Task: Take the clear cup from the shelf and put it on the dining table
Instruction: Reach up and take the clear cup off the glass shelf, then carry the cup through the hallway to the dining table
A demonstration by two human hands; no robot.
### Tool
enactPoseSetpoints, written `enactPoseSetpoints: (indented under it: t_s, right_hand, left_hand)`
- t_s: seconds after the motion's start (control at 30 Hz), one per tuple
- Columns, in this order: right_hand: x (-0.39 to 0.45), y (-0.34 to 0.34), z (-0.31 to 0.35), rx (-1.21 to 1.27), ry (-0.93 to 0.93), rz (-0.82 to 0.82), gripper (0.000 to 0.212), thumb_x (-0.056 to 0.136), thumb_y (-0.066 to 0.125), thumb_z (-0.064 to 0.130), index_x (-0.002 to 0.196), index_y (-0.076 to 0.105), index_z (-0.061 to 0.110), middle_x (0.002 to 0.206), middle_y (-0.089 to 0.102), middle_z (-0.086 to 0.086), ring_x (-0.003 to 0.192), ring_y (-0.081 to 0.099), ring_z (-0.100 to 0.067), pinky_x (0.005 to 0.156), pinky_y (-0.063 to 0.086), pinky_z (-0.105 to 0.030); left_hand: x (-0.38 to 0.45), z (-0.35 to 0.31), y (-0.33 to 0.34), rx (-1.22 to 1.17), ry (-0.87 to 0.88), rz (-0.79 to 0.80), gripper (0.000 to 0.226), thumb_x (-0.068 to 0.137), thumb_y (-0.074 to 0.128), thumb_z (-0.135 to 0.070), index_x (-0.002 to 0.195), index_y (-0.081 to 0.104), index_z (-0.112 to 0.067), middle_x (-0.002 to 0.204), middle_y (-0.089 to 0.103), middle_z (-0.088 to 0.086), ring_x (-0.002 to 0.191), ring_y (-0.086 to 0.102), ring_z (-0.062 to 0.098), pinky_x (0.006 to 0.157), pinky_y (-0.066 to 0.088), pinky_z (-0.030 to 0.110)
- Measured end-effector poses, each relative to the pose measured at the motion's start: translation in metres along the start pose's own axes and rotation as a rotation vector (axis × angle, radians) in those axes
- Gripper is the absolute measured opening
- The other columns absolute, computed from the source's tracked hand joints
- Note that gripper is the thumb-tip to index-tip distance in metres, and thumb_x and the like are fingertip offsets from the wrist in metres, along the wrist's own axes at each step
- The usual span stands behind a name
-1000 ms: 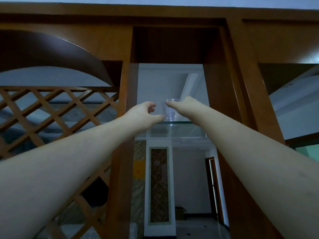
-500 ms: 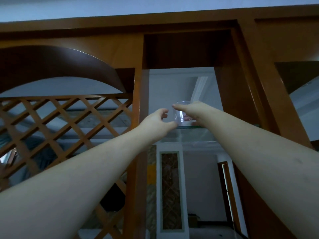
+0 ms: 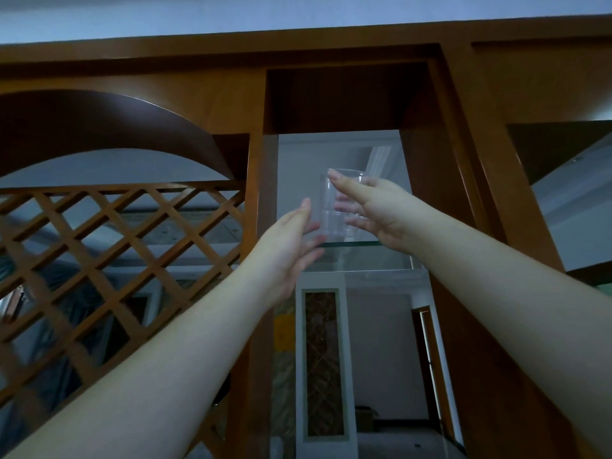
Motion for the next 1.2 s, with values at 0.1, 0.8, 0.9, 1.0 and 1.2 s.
enactPoseSetpoints:
  t_s: [0.1, 0.8, 0.9, 1.0, 1.2]
  right_hand:
    - [-0.022, 0.008, -0.004, -0.031, -0.005, 0.062, 0.104, 0.057, 0.075, 0.064, 0.139, 0.039, 0.011, 0.124, 0.06, -0.008, 0.112, 0.059, -0.015, 0.101, 0.045, -0.042]
    - [-0.178, 0.024, -0.083, -0.067, 0.133, 0.101, 0.084, 0.067, 0.061, 0.073, 0.136, 0.044, 0.029, 0.123, 0.063, 0.01, 0.112, 0.058, -0.003, 0.102, 0.043, -0.039]
    - [-0.206, 0.029, -0.096, -0.074, 0.138, 0.121, 0.074, 0.073, 0.061, 0.065, 0.136, 0.042, 0.032, 0.112, 0.062, 0.02, 0.096, 0.057, 0.017, 0.074, 0.048, -0.006]
    - [-0.237, 0.032, -0.109, -0.107, 0.154, 0.084, 0.078, 0.069, 0.063, 0.062, 0.137, 0.04, 0.032, 0.113, 0.06, 0.021, 0.093, 0.056, 0.019, 0.069, 0.049, -0.007]
    - [-0.31, 0.048, -0.142, -0.117, 0.258, 0.043, 0.082, 0.064, 0.066, 0.061, 0.136, 0.041, 0.032, 0.119, 0.06, 0.017, 0.105, 0.058, 0.008, 0.087, 0.051, -0.019]
  left_hand:
    - [-0.021, 0.019, 0.014, -0.144, -0.066, 0.082, 0.043, 0.093, 0.054, -0.047, 0.124, 0.057, -0.018, 0.125, 0.063, 0.012, 0.105, 0.068, 0.027, 0.089, 0.057, 0.039]
    - [-0.172, 0.139, 0.006, -0.538, -0.375, 0.02, 0.059, 0.078, 0.072, -0.039, 0.121, 0.059, -0.001, 0.118, 0.069, 0.021, 0.108, 0.067, 0.033, 0.089, 0.055, 0.038]
    - [-0.198, 0.158, 0.001, -0.57, -0.421, -0.025, 0.063, 0.079, 0.07, -0.041, 0.123, 0.056, 0.002, 0.12, 0.068, 0.023, 0.109, 0.067, 0.033, 0.088, 0.056, 0.038]
    - [-0.226, 0.177, -0.001, -0.601, -0.459, -0.046, 0.057, 0.088, 0.064, -0.039, 0.123, 0.055, 0.004, 0.12, 0.068, 0.023, 0.11, 0.066, 0.032, 0.087, 0.056, 0.035]
    - [-0.303, 0.214, -0.01, -0.574, -0.546, -0.05, 0.041, 0.095, 0.057, -0.036, 0.117, 0.067, -0.003, 0.122, 0.067, 0.021, 0.114, 0.064, 0.03, 0.084, 0.055, 0.027]
Point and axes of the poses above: each hand's wrist, its own x-axis towards the middle knuckle, its own y-axis out of the palm, z = x × y, the point moved 7 cm from there along x, towards the middle knuckle
